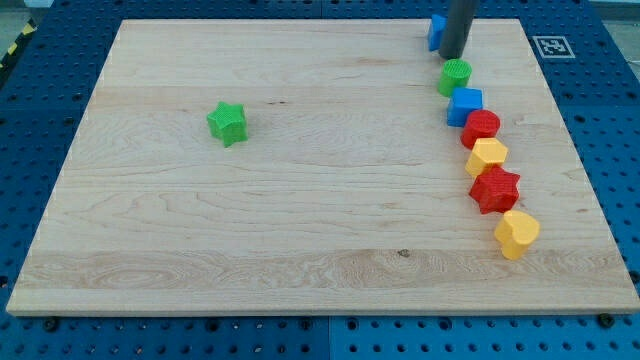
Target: Move the green circle to the parallel left of the blue cube
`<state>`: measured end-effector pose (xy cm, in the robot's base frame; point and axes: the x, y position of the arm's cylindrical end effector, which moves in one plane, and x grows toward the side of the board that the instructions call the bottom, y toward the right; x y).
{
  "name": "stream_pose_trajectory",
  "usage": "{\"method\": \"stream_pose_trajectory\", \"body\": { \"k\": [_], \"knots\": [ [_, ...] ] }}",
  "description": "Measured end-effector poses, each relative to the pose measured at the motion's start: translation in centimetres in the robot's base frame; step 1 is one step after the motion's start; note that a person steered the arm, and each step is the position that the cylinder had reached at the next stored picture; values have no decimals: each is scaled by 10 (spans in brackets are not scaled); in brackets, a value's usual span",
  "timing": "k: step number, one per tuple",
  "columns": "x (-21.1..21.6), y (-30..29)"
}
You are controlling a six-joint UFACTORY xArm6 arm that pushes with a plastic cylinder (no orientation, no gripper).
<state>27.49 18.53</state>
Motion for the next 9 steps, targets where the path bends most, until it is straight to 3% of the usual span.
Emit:
{"method": "stream_pose_trajectory", "body": {
  "k": [9],
  "knots": [
    [62, 2]
  ]
}}
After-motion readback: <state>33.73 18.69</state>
